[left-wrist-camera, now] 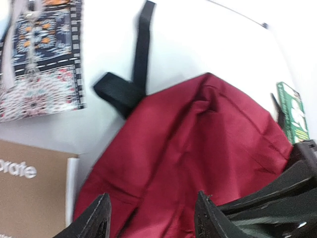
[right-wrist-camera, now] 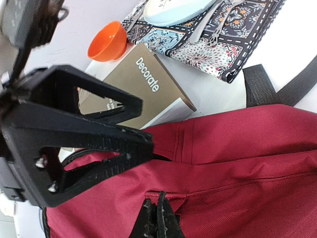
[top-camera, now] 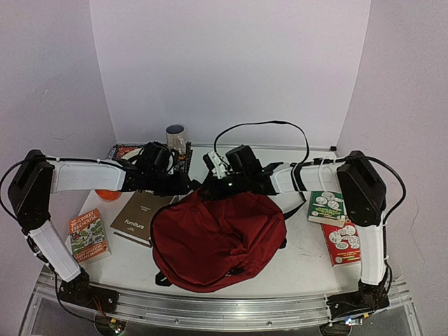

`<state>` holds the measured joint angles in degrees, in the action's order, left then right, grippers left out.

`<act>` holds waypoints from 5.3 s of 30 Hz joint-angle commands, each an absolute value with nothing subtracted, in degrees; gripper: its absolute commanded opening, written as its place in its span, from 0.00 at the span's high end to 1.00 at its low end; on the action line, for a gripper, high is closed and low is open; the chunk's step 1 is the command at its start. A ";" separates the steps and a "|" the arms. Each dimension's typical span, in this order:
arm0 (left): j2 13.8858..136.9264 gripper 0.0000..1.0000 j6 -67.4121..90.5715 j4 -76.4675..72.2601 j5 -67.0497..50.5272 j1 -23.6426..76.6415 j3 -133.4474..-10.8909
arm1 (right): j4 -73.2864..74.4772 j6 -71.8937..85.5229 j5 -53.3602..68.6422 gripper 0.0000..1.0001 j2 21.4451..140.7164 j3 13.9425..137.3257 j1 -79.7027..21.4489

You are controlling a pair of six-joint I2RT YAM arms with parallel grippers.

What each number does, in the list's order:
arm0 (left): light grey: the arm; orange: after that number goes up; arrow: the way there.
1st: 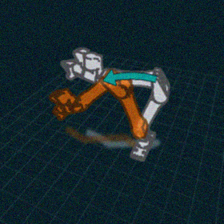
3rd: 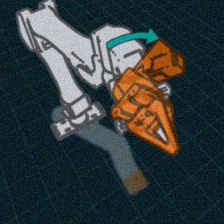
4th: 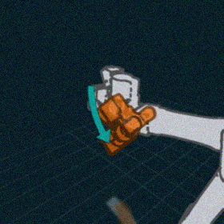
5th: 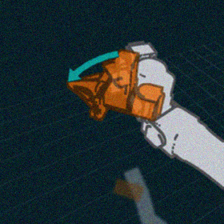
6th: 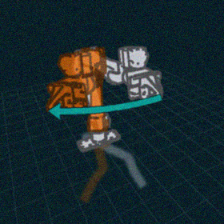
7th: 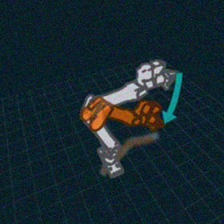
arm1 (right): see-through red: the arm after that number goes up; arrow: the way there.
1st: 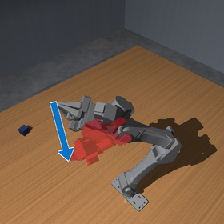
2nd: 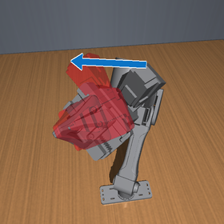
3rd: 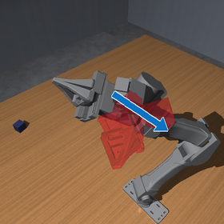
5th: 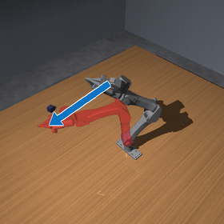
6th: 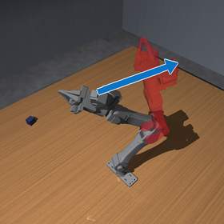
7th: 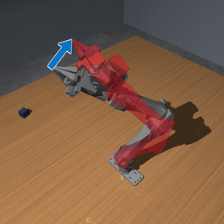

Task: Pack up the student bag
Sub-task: Grab the lower front pocket of the student bag, then zip the lower front pocket of the student bag.

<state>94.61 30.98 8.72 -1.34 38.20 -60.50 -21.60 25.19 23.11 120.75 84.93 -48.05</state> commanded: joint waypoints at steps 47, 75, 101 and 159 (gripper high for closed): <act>112.48 1.00 30.14 22.40 -19.94 35.17 -76.97 | -31.67 10.30 17.83 1.00 107.59 68.39 -51.39; 112.12 1.00 39.78 18.79 -11.80 25.22 -76.88 | -14.68 12.74 8.22 1.00 88.30 53.10 -51.57; 98.32 0.54 36.26 17.78 -10.67 37.85 -72.80 | -15.14 13.29 4.33 1.00 92.67 59.73 -51.20; 108.36 1.00 36.09 20.75 -13.88 33.43 -79.37 | -15.86 15.60 -1.64 1.00 82.97 45.15 -52.12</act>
<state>111.59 36.01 21.08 -17.77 35.34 -79.57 -18.68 14.78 1.49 86.49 46.70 -51.81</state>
